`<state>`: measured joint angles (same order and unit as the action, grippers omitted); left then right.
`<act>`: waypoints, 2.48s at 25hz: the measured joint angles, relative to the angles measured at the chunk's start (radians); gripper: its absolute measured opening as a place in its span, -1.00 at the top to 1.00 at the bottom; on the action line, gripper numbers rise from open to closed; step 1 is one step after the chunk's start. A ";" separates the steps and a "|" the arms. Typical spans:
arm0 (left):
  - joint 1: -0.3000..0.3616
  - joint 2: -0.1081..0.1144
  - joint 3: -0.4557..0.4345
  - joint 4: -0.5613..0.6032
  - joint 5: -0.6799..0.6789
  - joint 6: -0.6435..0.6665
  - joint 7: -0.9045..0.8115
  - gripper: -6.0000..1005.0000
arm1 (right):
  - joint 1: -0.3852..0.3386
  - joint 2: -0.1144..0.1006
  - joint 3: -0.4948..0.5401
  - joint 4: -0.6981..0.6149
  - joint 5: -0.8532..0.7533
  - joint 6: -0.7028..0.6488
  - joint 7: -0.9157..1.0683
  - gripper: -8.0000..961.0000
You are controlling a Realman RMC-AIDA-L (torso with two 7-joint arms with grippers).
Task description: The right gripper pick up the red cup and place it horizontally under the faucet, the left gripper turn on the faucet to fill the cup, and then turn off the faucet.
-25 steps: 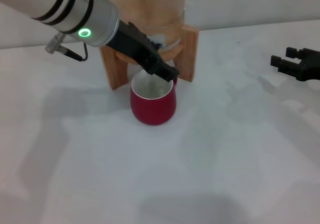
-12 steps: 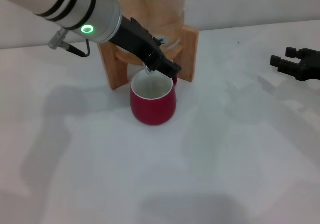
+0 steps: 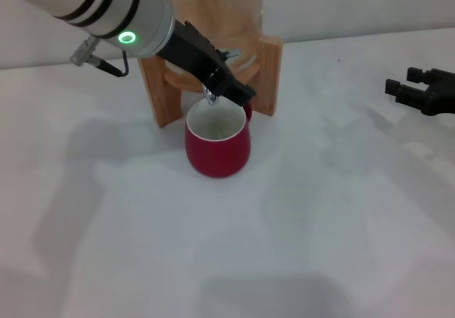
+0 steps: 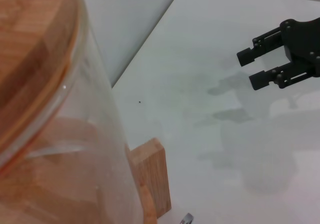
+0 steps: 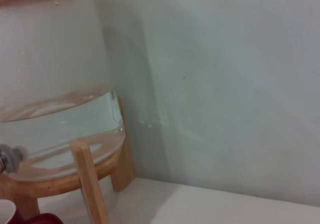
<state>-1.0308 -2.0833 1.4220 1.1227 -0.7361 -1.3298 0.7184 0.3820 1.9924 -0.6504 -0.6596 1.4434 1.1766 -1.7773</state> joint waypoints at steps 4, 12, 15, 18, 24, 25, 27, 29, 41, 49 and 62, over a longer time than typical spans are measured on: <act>-0.001 0.000 0.000 -0.001 0.000 0.004 0.000 -0.56 | 0.000 -0.001 0.000 0.000 0.000 0.000 0.000 -0.21; 0.009 0.000 0.030 0.041 -0.006 -0.011 -0.002 -0.56 | -0.001 -0.003 0.000 0.000 0.000 0.000 0.001 -0.21; 0.029 -0.002 0.073 0.094 -0.007 -0.018 -0.014 -0.56 | -0.002 -0.003 0.000 0.000 0.000 -0.001 0.001 -0.21; 0.053 -0.002 0.098 0.159 -0.009 -0.030 -0.037 -0.56 | -0.002 -0.003 0.000 0.001 0.000 -0.002 0.001 -0.21; 0.234 -0.002 0.100 0.416 -0.078 -0.039 -0.055 -0.56 | -0.010 -0.005 0.000 0.002 0.007 -0.010 0.001 -0.21; 0.295 0.000 0.093 0.484 -0.103 -0.021 -0.053 -0.56 | -0.013 -0.004 0.001 0.002 0.008 -0.010 0.001 -0.21; 0.362 0.001 0.074 0.547 -0.136 0.002 -0.053 -0.56 | -0.016 -0.004 0.003 0.002 0.012 -0.009 0.003 -0.21; 0.461 0.002 0.012 0.620 -0.221 0.020 -0.052 -0.56 | -0.018 -0.003 0.011 -0.001 0.018 -0.005 0.004 -0.21; 0.802 0.005 -0.446 0.400 -0.853 -0.049 0.180 -0.56 | -0.038 0.007 0.054 -0.010 0.054 0.089 -0.014 -0.21; 0.836 0.023 -0.790 -0.164 -0.913 -0.145 0.599 -0.56 | -0.079 0.009 0.058 0.015 0.119 0.129 -0.034 -0.21; 0.794 0.038 -0.864 -0.321 -0.897 -0.117 0.691 -0.56 | -0.103 0.011 0.096 0.049 0.247 0.231 -0.154 -0.21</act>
<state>-0.2373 -2.0457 0.5579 0.8022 -1.6331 -1.4465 1.4093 0.2792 2.0030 -0.5542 -0.6104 1.6908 1.4081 -1.9312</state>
